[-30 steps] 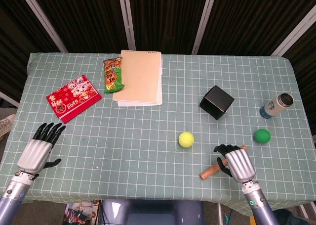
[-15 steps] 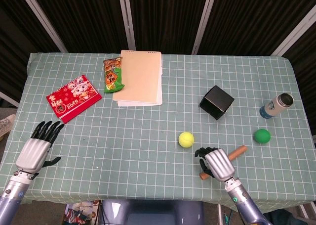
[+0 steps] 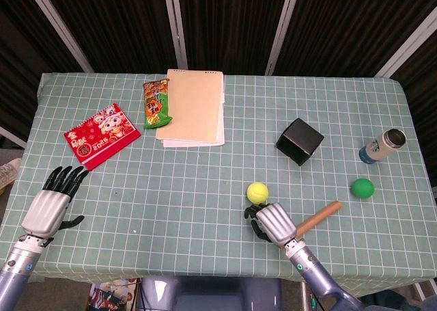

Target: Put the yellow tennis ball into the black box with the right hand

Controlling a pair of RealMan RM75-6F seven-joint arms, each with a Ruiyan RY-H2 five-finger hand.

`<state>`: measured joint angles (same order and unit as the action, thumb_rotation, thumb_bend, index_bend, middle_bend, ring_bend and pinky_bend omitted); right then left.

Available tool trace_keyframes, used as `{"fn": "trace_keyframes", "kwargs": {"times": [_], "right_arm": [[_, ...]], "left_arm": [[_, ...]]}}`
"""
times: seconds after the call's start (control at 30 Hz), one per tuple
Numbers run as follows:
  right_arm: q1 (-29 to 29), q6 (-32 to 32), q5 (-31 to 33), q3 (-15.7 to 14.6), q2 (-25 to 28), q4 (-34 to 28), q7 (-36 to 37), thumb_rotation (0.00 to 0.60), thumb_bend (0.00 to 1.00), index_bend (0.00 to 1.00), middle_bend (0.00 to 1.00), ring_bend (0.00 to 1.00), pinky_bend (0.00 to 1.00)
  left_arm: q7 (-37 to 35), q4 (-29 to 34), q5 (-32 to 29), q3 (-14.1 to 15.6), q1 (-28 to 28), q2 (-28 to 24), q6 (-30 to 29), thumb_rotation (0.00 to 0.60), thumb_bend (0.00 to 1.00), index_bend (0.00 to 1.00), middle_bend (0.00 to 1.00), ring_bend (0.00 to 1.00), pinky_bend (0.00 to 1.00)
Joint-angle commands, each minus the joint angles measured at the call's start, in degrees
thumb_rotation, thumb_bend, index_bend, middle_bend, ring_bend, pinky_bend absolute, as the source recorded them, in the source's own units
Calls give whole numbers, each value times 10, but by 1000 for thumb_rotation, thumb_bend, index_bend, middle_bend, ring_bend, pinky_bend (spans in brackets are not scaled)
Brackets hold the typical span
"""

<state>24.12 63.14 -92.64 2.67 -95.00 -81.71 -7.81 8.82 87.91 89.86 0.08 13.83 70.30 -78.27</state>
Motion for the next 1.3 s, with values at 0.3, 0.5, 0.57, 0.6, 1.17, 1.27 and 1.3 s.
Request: {"fn": "trace_keyframes", "kwargs": {"times": [0.3,0.5,0.57,0.6,1.17,1.27,1.3], "right_arm": [[21,-20,29,10,-25,22,23,600,654,440,495,530,669],[22,-13,32,5,-37,33,36,600,655,440,495,530,669],[22,-9,31,2,-42,35,39,600,701,440,495,531,669],[22,-7,30,1,-45,36,40,600,732,440,495,531,669],[27,11,25,-7,-74,49,49,600,757,440,495,530,669],[31,6,30,-3,-76,52,55,600,759,440,495,531,669],[32,5,32,-2,-77,53,57,600,760,440,495,531,669]], "left_arm": [[5,-3,-9,-2,4,4,12,600,53,0,45,0,0],[7,-4,-15,-3,6,6,18,600,53,0,45,0,0],[8,-5,-15,-3,7,7,20,600,53,0,45,0,0],[8,-5,-15,-3,7,7,20,600,53,0,45,0,0],[4,-1,-8,1,6,2,16,600,53,0,45,0,0],[4,0,-9,1,5,2,14,600,52,0,45,0,0],[4,0,-9,1,5,2,14,600,52,0,45,0,0]]}}
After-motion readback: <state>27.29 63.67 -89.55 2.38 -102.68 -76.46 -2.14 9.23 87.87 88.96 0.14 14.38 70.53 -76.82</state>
